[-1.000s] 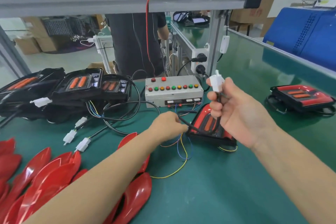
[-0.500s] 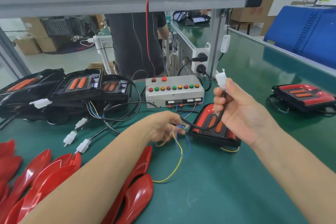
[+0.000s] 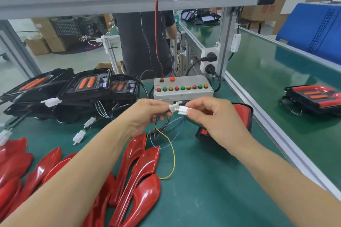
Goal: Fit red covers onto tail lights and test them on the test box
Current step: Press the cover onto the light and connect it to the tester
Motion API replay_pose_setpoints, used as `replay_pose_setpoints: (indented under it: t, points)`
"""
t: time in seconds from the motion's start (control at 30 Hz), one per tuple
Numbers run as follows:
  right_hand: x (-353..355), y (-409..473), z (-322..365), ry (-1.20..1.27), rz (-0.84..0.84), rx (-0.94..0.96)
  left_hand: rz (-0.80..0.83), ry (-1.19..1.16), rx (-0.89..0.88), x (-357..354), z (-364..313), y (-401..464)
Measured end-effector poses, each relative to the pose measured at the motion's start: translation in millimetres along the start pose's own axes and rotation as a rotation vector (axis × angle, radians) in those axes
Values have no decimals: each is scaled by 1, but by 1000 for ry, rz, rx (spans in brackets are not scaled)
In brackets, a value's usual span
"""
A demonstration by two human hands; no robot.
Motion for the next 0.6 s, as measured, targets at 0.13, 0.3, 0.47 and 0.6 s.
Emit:
replay_pose_setpoints:
  t: [0.13, 0.3, 0.47, 0.6]
  points:
    - [-5, 1, 1, -153, -22, 86, 83, -30, 35, -2, -6, -2]
    - [-7, 0, -2, -185, -47, 124, 150, -11, 116, -2, -8, -2]
    - [-13, 0, -6, -186, -20, 150, 245, 67, 128, -10, -10, -4]
    - [-11, 4, -7, -149, -66, 136, 228, -1, 115, -15, -12, -3]
Point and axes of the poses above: each hand's wrist, its own y-axis towards the middle knuckle, its own x-axis out of the back of the hand, z = x × y, the point moved 4 cm from there along y, towards the middle knuckle, and after that the axes turned 11 degrees about -z, right-handed, at the moved point
